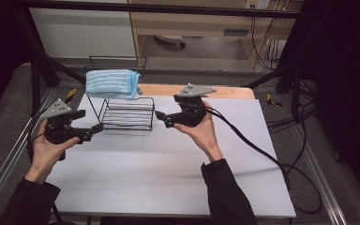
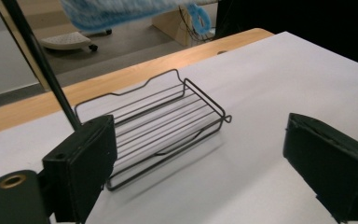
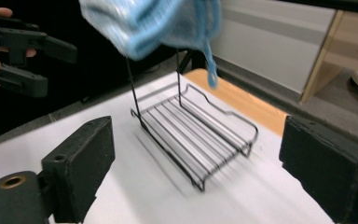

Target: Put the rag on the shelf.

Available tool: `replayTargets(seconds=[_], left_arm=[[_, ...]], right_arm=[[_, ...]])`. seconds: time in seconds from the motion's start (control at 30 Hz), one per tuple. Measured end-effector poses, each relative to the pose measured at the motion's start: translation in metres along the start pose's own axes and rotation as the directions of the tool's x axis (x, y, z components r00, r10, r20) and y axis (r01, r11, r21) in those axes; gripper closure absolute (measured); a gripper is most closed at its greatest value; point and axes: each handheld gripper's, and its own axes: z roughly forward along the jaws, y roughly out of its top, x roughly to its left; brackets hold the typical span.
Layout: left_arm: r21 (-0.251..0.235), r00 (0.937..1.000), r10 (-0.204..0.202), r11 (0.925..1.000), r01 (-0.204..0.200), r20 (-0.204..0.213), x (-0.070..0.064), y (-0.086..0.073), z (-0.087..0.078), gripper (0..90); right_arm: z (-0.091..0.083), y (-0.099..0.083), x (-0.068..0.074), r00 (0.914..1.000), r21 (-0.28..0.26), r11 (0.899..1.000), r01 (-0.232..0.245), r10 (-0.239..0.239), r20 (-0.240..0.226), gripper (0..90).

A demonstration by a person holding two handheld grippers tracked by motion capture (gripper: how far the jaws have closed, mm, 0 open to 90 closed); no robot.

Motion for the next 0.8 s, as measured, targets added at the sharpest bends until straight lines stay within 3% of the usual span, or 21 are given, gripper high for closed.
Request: replayTargets(seconds=[0.4,0.8], left_arm=[[0.049,0.9997,-0.013,0.9987,0.012,0.020,-0.015,-0.046,0.024,8.2],[0.109,0.9993,-0.001,0.9940,-0.003,0.038,-0.023,-0.084,0.043,8.2]], right_arm=[[-0.047,-0.080,-0.033,0.9950,0.099,0.992,-0.082,0.076,0.065,2.3],[-0.088,-0.151,-0.058,0.9812,0.126,0.976,-0.179,0.168,0.095,0.7]])
